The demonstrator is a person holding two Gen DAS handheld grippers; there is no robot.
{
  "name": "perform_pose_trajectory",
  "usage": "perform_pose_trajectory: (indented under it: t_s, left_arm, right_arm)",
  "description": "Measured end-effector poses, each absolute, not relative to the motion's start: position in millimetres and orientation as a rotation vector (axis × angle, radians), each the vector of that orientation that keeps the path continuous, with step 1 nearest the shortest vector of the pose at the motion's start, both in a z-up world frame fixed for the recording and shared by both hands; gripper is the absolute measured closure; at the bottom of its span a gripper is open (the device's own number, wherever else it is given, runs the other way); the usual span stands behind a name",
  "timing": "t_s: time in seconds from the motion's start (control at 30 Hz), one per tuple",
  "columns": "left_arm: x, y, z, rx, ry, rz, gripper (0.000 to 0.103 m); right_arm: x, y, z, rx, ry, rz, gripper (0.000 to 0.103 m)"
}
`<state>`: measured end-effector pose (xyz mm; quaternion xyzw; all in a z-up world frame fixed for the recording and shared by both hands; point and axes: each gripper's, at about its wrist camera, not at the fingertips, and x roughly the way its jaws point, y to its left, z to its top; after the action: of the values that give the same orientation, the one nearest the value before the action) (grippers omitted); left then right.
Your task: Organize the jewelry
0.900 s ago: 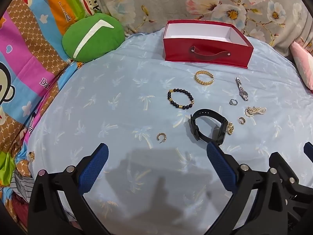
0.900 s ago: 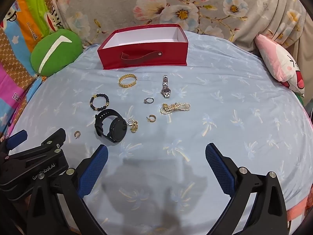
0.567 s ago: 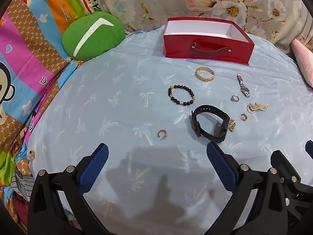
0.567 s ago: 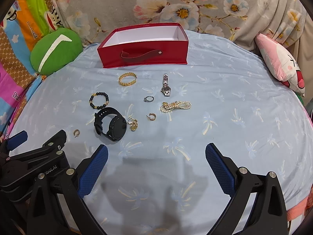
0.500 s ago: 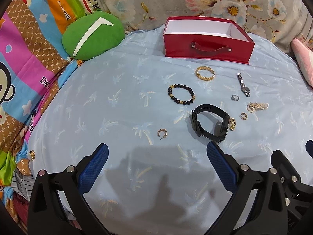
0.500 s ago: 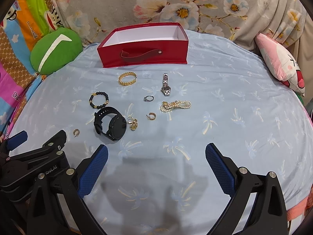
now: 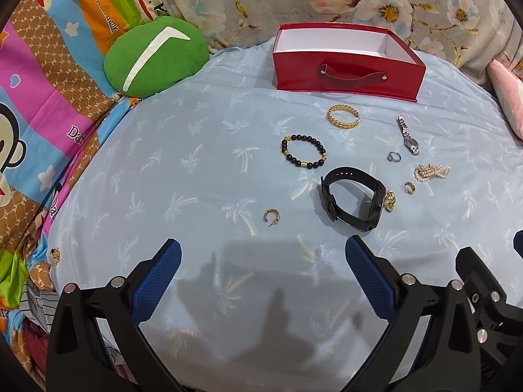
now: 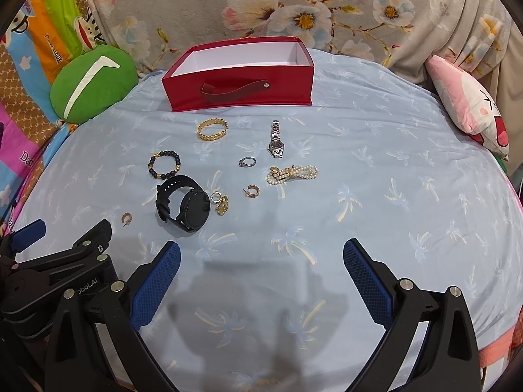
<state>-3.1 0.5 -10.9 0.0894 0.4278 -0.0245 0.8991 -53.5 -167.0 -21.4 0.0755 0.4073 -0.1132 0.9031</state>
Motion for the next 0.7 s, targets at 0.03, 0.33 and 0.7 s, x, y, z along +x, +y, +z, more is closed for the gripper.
perform_pose_trajectory:
  t_s: [0.03,0.33,0.7]
  left_arm:
    - [-3.4,0.4,-11.6,0.186,0.888,-0.050,0.005]
    - [-3.6,1.4,-13.5,0.184,0.899,-0.051,0.005]
    - [-4.7,2.5,-17.7,0.173,0.913,-0.048,0.005]
  right_arm:
    - [-53.2,-167.2,-20.0,0.157,0.843,-0.234,0.005]
    - [-55.6,-166.4,-23.1,0.158,0.848,-0.234,0.005]
    - [-57.7,-166.2,-23.8,0.161,0.865,-0.232,0.005]
